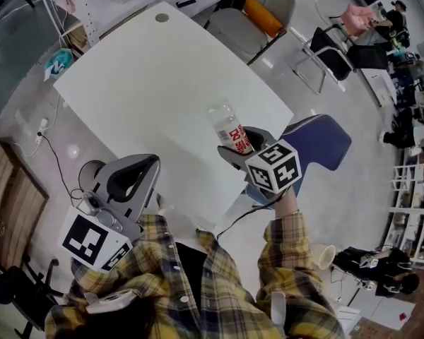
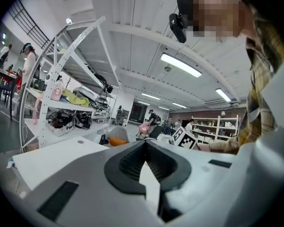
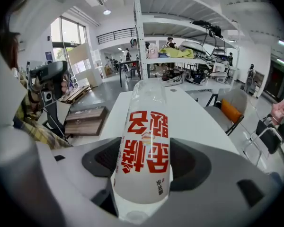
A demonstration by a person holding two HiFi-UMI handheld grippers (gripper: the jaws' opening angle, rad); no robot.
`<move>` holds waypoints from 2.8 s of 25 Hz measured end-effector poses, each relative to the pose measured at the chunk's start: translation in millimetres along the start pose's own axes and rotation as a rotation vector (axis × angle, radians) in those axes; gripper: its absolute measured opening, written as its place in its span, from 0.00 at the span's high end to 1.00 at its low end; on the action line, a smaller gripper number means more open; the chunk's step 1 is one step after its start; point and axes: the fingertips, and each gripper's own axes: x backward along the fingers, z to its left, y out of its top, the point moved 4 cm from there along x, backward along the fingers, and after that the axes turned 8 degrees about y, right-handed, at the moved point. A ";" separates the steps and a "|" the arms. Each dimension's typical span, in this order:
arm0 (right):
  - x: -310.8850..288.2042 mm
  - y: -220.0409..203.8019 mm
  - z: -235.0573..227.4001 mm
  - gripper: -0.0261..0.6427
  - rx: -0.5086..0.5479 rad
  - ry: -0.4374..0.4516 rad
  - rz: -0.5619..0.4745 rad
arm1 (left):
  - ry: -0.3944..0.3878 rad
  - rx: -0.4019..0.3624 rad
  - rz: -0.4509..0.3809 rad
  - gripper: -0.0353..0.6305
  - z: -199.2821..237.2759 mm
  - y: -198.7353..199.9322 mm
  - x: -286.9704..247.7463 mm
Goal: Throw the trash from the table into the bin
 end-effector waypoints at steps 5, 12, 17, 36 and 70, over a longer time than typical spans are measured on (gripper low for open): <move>27.3 -15.0 34.1 0.51 -0.012 0.007 -0.124 | -0.004 -0.038 -0.029 0.94 -27.9 -12.7 8.6; 63.8 24.3 83.1 0.51 0.056 0.057 -0.223 | 0.031 -0.013 -0.037 0.94 -40.1 8.5 21.7; 62.0 34.4 119.3 0.51 0.112 0.118 -0.245 | 0.113 0.001 -0.050 0.94 -37.8 2.8 43.3; -53.8 107.5 265.4 0.51 0.242 0.427 -0.268 | 0.586 0.090 -0.106 0.94 60.2 -18.1 216.0; -428.9 71.8 381.5 0.51 0.341 0.370 0.178 | 0.496 0.248 0.026 0.94 292.0 -114.9 341.8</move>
